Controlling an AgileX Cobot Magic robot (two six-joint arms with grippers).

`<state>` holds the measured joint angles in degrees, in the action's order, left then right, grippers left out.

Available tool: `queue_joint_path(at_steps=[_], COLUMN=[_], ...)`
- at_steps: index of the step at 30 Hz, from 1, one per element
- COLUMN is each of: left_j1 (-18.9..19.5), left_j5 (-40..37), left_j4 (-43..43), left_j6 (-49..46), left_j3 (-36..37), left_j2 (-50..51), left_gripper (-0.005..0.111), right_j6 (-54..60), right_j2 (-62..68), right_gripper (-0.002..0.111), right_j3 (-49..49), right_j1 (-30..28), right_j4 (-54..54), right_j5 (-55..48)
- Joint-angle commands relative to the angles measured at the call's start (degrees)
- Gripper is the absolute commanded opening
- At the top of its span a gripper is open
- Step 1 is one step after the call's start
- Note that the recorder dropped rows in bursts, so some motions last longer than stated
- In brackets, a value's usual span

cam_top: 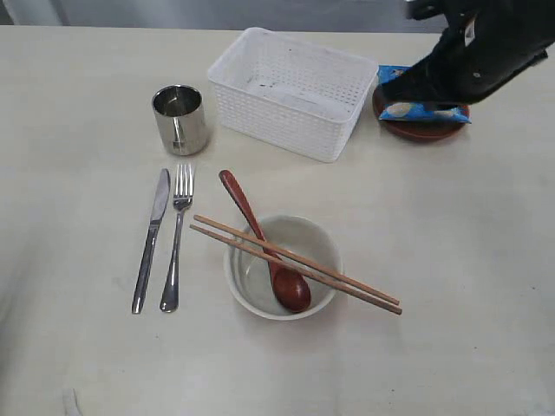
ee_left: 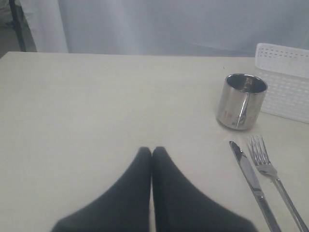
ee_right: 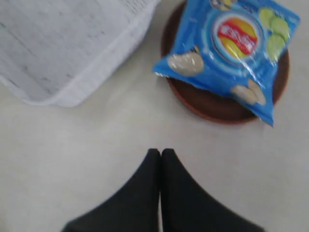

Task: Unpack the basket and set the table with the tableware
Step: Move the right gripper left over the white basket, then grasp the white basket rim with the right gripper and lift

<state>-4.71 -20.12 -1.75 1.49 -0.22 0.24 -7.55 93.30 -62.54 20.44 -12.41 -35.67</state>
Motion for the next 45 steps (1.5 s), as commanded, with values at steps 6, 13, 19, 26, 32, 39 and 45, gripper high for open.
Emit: queue_joint_path(at_steps=[6,13,19,26,32,39,45], left_j1=[0.17,0.17,0.17,0.17,0.17,0.17,0.17], left_j5=[0.49,0.49,0.49,0.49,0.49,0.49,0.49], left_j4=[-0.04,-0.04,-0.04,-0.04,-0.04,-0.04,-0.04], left_j6=[-0.19,-0.19,-0.19,-0.19,-0.19,-0.19,-0.19], left_j3=[0.22,0.22,0.22,0.22,0.22,0.22,0.22], left_j2=[-0.24,-0.24,-0.24,-0.24,-0.24,-0.24,-0.24], left_gripper=[0.0,0.0,0.0,0.0,0.0,0.0,0.0], right_j6=[34.26,44.83,42.98,42.98,43.14,43.03,42.88], right_j2=[7.8,18.38,25.81,31.54,34.52,36.16,33.31], right_gripper=[0.013,0.05,0.05,0.051,0.049,0.0,0.0], right_j3=[-18.66,-35.59,-42.61,-44.04,-44.04,-44.04,-44.04], right_j1=[-0.31,4.81,8.18,8.7,8.7,8.7,8.82], right_j4=[27.81,26.93,22.0,22.24,21.97,16.69,15.17], right_j5=[-9.44,-20.95,-24.26,-25.28,-24.71,-21.62,-15.31])
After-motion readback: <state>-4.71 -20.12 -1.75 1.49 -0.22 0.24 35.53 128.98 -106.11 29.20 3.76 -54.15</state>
